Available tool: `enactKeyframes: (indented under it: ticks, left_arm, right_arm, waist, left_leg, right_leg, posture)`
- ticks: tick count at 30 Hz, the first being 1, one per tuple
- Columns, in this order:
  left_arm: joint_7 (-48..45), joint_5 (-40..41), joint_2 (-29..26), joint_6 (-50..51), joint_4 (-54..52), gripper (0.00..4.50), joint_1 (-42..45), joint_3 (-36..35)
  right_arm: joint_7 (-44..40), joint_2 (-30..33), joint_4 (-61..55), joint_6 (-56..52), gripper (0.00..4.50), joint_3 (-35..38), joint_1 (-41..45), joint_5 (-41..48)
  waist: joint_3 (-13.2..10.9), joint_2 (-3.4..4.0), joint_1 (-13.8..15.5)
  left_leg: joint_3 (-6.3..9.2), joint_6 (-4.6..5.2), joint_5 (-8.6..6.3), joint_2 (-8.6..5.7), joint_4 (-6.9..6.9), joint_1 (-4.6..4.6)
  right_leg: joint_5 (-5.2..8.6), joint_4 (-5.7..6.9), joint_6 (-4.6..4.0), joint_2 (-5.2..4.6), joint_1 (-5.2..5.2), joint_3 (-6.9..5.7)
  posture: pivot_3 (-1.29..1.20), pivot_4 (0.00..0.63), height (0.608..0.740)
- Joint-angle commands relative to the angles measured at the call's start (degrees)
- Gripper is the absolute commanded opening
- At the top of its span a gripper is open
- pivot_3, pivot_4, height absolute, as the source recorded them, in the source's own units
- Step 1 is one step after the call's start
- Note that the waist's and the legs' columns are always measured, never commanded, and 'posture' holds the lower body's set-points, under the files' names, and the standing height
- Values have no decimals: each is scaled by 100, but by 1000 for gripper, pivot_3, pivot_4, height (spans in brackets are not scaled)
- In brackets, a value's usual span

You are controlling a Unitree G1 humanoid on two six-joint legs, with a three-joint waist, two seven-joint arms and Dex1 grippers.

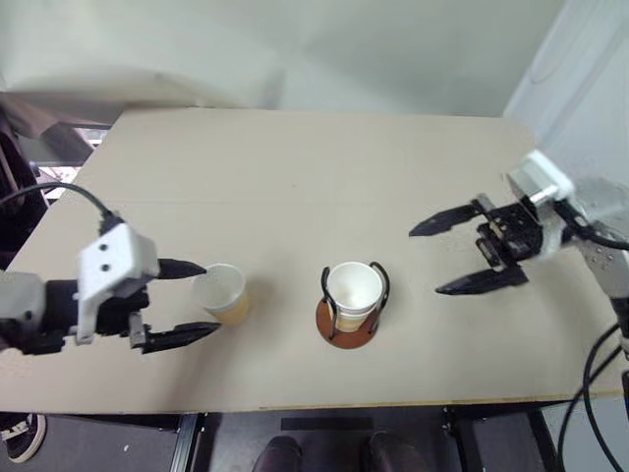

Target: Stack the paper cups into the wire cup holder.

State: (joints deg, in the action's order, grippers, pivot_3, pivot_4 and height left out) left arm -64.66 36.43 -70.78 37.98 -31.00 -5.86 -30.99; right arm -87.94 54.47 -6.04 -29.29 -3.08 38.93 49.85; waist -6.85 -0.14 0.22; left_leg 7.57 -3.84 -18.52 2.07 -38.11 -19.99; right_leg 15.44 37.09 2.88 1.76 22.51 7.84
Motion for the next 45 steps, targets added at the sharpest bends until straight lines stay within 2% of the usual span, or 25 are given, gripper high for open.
enactKeyframes:
  ticks: [1,6,12,13,17,25,28,31,35,37,42,45]
  left_arm:
    - [-5,-427,-139,-348,167,4473,204,397]
    - [103,-1073,-253,-685,470,4473,518,1209]
    - [144,-1646,-222,-902,591,4473,932,2160]
    - [181,-1756,-183,-945,623,4293,1017,2312]
    - [238,-1823,107,-852,536,3185,1395,2775]
    - [138,-1823,282,-882,633,93,1751,2847]
    - [10,-1669,290,-881,637,35,1821,2746]
    - [-207,-1160,389,-781,540,35,2061,2481]
    - [-400,154,819,-374,524,35,2888,2043]
    - [-442,524,962,-258,591,35,3174,1948]
    - [-354,1368,1390,41,661,35,3888,1916]
    - [-316,1368,1579,54,699,35,4172,2157]
  right_arm:
    - [414,81,-669,-475,4111,726,-209,577]
    - [927,-58,-1151,-770,4111,965,-430,689]
    - [1173,-103,-1341,-880,4111,977,-411,614]
    - [1209,-106,-1362,-893,4140,973,-410,607]
    - [1294,-94,-1419,-903,4151,955,-424,531]
    - [1339,-59,-1447,-906,4151,955,-463,438]
    - [1311,-33,-1460,-916,4151,989,-506,444]
    - [1291,-5,-1450,-926,4151,1051,-541,481]
    - [1311,1,-1434,-933,4151,1146,-539,537]
    - [1322,-4,-1433,-936,4151,1188,-546,532]
    - [1378,1,-1486,-937,4151,1273,-616,521]
    - [1427,-6,-1521,-940,4151,1300,-647,513]
  waist:
    - [0,0,-52]
    - [0,-1,-59]
    - [2,-4,-54]
    - [2,-5,-51]
    - [5,-9,-46]
    - [5,-10,-48]
    - [5,-10,-48]
    - [7,-12,-32]
    - [8,-14,-3]
    - [9,-15,-11]
    - [9,-15,-20]
    - [9,-15,-19]
  left_leg:
    - [-3,0,0,0,2,3]
    - [4,5,-3,0,2,9]
    - [16,9,-5,-5,5,-1]
    - [16,9,-5,-7,6,-1]
    - [22,9,-5,-7,7,-9]
    - [23,8,-5,-6,6,-8]
    - [23,8,-5,-7,6,-8]
    - [23,8,-5,-8,6,-9]
    - [19,6,-3,-12,3,-12]
    - [17,6,-3,-12,-2,-10]
    - [7,6,-3,-14,-6,-9]
    - [7,6,-3,-15,-6,-7]
  right_leg:
    - [0,4,1,3,0,1]
    - [0,9,0,6,2,-1]
    - [-2,17,3,-4,17,-1]
    - [-2,17,3,-5,19,-2]
    - [-2,17,3,-12,27,-4]
    - [-3,18,5,-12,28,-4]
    - [-3,18,6,-12,28,-4]
    - [-4,18,7,-12,28,-5]
    - [-7,20,12,-11,28,-7]
    - [-8,21,14,-12,27,-6]
    - [-10,20,29,-13,26,-6]
    - [-9,20,40,-12,26,-5]
  posture:
    - [0,150,740]
    - [0,150,740]
    - [0,150,740]
    - [0,150,740]
    - [0,150,740]
    - [0,150,740]
    - [0,150,740]
    - [0,150,740]
    - [0,150,740]
    - [0,150,740]
    - [0,150,740]
    - [0,150,740]
